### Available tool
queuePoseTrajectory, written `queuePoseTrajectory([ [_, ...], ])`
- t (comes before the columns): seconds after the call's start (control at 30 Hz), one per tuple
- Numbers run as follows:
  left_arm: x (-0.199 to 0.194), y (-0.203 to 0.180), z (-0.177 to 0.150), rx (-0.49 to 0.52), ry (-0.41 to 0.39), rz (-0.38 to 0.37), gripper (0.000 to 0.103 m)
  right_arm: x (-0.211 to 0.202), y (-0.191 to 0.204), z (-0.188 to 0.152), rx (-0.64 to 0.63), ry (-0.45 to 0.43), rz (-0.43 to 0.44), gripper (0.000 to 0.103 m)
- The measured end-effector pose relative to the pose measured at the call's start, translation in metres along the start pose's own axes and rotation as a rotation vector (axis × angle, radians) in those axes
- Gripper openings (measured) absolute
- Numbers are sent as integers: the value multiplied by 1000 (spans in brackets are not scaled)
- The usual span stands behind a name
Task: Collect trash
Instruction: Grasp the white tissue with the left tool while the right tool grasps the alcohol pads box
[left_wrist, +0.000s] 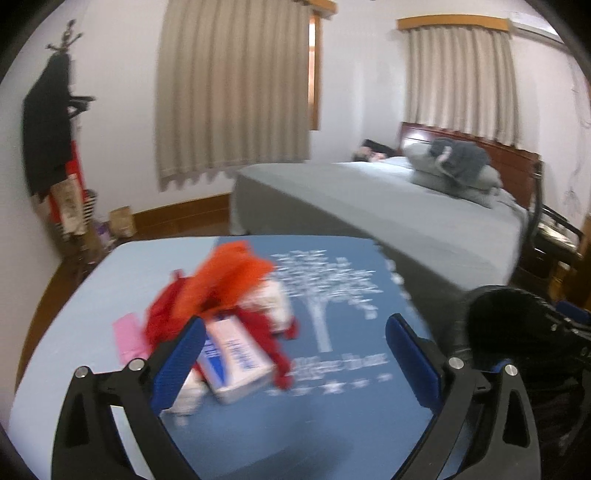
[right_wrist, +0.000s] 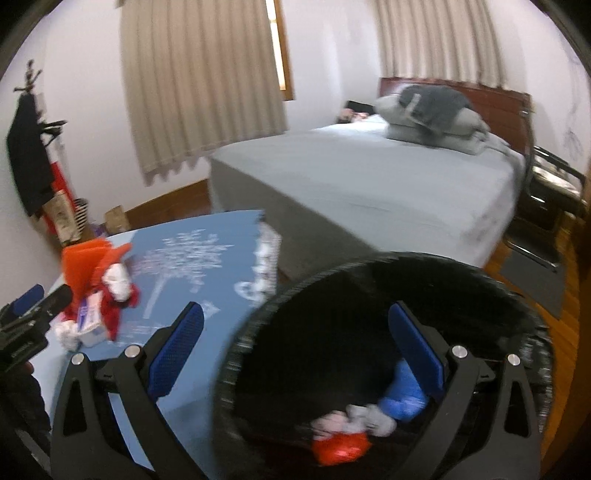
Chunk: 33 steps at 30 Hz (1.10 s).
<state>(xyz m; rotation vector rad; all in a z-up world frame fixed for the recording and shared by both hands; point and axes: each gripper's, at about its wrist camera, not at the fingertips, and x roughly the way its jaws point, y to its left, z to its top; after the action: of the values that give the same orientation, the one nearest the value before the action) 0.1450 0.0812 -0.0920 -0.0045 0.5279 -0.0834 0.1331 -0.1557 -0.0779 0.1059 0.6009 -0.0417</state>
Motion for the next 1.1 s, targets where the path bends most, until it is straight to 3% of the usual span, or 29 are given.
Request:
queuePoseTrajectory([
  [0.27,6,59,-16,-51,37,113,95,26,71,5,-68,11,104,97],
  [0.57,28,87,-38,-88,121,141,87,53,117,-5,-120,45,140,97],
  [0.77,43,101,-46,-141,184,121,75,63,127,-13,-140,67,143,97],
  [1.1,48,97,-46,-122,222,78,39,70,134,-16,-146,88,149,97],
])
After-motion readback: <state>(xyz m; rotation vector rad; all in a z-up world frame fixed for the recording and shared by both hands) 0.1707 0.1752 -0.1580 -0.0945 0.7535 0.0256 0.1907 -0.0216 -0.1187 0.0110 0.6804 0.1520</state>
